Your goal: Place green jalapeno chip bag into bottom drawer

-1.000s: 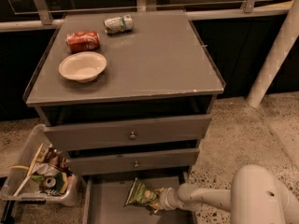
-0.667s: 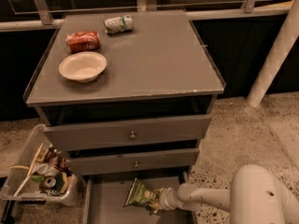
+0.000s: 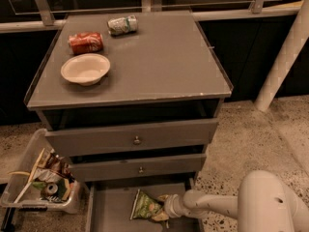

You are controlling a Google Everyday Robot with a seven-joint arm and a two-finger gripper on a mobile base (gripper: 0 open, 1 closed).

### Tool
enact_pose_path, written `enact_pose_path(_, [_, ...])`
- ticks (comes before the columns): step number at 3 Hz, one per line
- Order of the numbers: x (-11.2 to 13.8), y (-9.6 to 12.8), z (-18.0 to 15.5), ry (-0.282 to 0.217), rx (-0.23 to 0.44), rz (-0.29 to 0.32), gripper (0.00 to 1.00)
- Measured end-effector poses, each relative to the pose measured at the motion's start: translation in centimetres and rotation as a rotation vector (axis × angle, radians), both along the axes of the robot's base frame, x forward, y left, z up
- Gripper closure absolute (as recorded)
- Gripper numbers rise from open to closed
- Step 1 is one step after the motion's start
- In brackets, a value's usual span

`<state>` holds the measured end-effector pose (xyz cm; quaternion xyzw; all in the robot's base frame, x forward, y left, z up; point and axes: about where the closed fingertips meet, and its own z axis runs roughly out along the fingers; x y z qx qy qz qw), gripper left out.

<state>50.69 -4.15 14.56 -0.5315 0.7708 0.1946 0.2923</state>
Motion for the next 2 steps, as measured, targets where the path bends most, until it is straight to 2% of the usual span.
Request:
enact_pose_path(1, [0.0, 0.0, 0.0, 0.0, 0.0, 0.0, 0.0])
enact_pose_path(2, [0.0, 0.01, 0.0, 0.0, 0.0, 0.0, 0.0])
